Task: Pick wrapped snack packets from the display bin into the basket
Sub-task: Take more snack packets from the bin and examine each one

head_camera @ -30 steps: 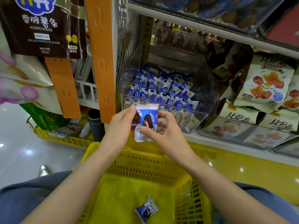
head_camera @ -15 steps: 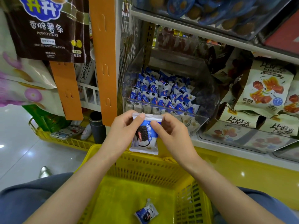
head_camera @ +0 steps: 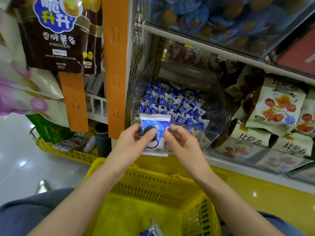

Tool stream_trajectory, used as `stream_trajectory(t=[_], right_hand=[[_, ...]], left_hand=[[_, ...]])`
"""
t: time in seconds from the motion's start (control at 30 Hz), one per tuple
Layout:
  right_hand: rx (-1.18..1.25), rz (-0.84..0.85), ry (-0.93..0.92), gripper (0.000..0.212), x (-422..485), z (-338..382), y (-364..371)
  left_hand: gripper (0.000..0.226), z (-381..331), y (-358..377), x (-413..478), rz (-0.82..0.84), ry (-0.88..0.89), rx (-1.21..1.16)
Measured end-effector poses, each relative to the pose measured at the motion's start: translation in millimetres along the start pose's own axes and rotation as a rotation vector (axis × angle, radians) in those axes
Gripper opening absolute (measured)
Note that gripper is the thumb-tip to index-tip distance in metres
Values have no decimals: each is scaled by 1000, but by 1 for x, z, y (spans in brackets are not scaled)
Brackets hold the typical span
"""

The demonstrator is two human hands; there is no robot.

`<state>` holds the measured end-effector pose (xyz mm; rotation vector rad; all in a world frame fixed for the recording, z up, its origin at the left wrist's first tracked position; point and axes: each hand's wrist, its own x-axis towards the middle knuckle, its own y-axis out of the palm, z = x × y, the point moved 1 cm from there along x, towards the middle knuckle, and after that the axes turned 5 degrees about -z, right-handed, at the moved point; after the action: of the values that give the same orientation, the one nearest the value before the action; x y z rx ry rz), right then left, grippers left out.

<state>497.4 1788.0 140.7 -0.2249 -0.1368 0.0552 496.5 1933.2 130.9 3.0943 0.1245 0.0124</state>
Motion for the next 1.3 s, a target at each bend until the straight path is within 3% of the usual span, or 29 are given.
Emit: stream_trajectory(t=[0.2,0.33,0.43,0.53,0.6,0.83,1.07,1.2,1.3], right_hand=[[-104,-71,-183,27,0,3,7],[-222,4,-325,17,18,20,5],[-320,-102,-381,12,68,31,-6],[-477,-232,-331,17,139,29,-17],[-620,-221,-222,26,184,15,-25],[-811,-171,7,28,269,-38,-38],[-936,-232,-11,27,285,-40,-41],[-943,-414,-100,33,274,-18,-42],[-816,-522,-194,37,254,3,-44]], left_hand=[[25,-3,-4,4,22,32,-21],[25,-8,-15,11,-22,67,-53],[19,-13,-25,21,-62,69,-103],[16,-17,-30,30,-63,89,-121],[15,-19,-32,35,-65,95,-133],[12,-23,-41,50,-53,118,-124],[25,-27,-42,54,-61,89,-142],[23,-21,-37,53,-62,61,-172],[16,-15,-33,49,-51,37,-181]])
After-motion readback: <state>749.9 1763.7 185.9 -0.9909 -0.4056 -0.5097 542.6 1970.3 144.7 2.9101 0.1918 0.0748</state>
